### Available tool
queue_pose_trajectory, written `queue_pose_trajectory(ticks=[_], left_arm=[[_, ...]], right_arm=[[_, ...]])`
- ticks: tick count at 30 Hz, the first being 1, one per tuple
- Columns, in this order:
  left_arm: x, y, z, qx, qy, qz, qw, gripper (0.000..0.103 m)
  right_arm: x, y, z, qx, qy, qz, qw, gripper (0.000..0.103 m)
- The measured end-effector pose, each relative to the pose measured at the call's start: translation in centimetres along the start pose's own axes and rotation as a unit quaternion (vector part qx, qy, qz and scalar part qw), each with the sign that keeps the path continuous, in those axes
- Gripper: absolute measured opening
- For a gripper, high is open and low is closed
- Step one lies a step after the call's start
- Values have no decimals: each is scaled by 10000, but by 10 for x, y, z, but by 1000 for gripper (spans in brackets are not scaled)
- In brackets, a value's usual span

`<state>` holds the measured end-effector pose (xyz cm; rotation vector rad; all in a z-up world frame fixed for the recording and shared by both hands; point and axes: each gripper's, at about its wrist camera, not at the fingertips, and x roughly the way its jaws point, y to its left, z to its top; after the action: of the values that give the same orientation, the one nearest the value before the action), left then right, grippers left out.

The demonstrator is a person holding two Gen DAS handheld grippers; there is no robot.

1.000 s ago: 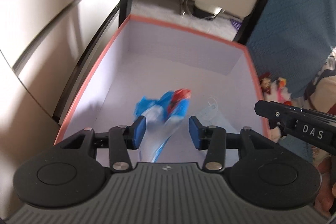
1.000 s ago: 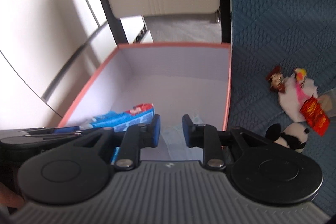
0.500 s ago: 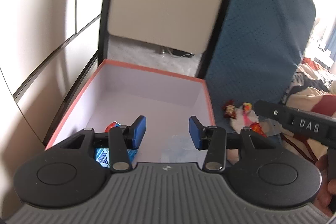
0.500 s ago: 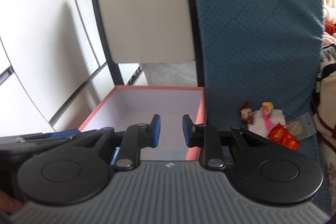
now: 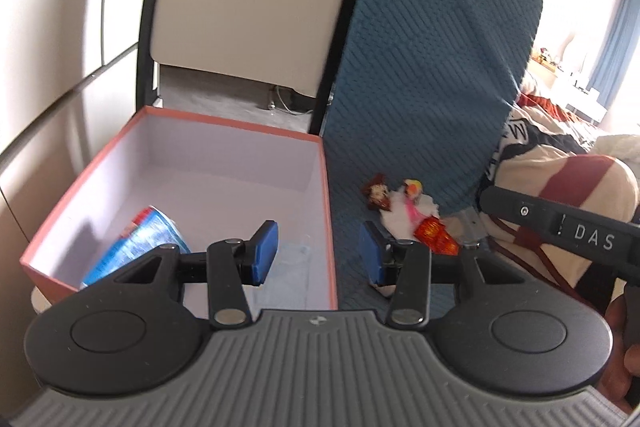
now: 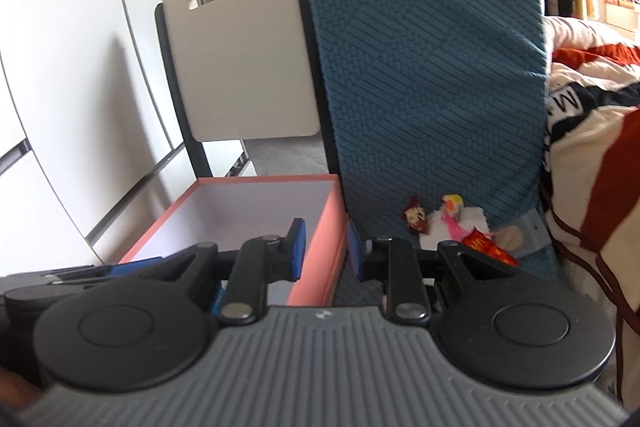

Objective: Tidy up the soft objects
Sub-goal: 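Withdraw both tools from the box back toward the chair seat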

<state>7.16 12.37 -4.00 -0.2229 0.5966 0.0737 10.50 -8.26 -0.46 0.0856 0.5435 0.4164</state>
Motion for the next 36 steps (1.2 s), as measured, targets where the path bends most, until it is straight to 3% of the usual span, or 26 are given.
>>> queue_pose_trajectory(ticks=[13, 22, 27, 36], left_arm=[[-13, -51, -37, 136, 76, -370, 9992, 51], [-18, -81, -62, 150, 382, -681, 9968, 51], [-22, -105, -69, 487, 322, -761, 9954, 51], [-10, -130, -84, 575, 528, -1096, 9909, 51]], right_arm=[[-37, -43, -40, 163, 89, -314, 9993, 26], [-60, -72, -61, 376, 203, -597, 9973, 26], [-74, -86, -66, 541, 173, -806, 9951, 26], [-93, -103, -80, 683, 143, -1029, 9922, 26]])
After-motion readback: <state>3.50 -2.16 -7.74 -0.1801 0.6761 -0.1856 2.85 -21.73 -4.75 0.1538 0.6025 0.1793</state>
